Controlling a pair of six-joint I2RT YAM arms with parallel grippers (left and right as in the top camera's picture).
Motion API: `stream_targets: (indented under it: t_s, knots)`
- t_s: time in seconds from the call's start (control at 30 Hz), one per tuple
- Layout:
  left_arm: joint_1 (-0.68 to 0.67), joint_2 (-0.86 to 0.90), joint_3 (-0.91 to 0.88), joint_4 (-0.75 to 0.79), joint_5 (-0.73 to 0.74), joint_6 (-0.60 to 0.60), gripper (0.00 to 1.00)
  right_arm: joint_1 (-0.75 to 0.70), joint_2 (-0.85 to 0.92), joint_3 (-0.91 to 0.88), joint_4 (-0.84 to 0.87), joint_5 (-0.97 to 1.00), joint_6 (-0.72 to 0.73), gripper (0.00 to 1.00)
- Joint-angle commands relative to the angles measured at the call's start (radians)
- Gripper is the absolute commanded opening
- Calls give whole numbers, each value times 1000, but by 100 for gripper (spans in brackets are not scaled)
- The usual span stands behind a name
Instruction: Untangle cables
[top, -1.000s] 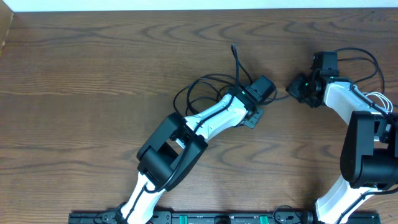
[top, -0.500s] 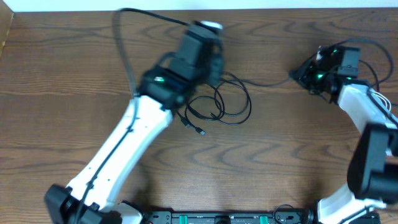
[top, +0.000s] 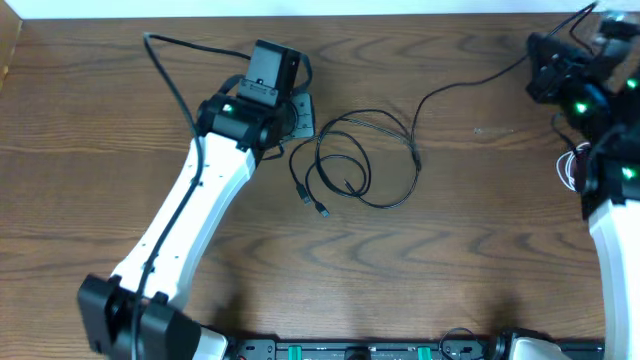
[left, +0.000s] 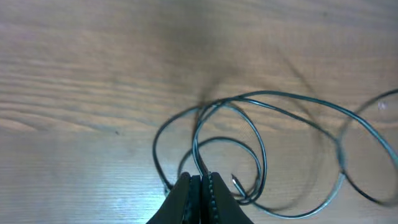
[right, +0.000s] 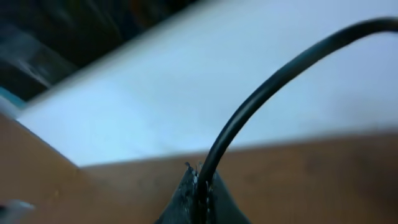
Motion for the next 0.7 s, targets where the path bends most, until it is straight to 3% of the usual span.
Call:
stream_targets:
  t_s: [0.0, 0.33, 0.67]
  knots:
    - [0, 50, -10, 0, 48, -42, 8, -3, -58, 3, 69, 13, -55, 1]
    - [0, 175, -10, -4, 176, -89, 8, -3, -90, 3, 130, 285, -74, 1]
    - [-1, 199, -10, -2, 198, -89, 8, -3, -90, 3, 268, 53, -122, 1]
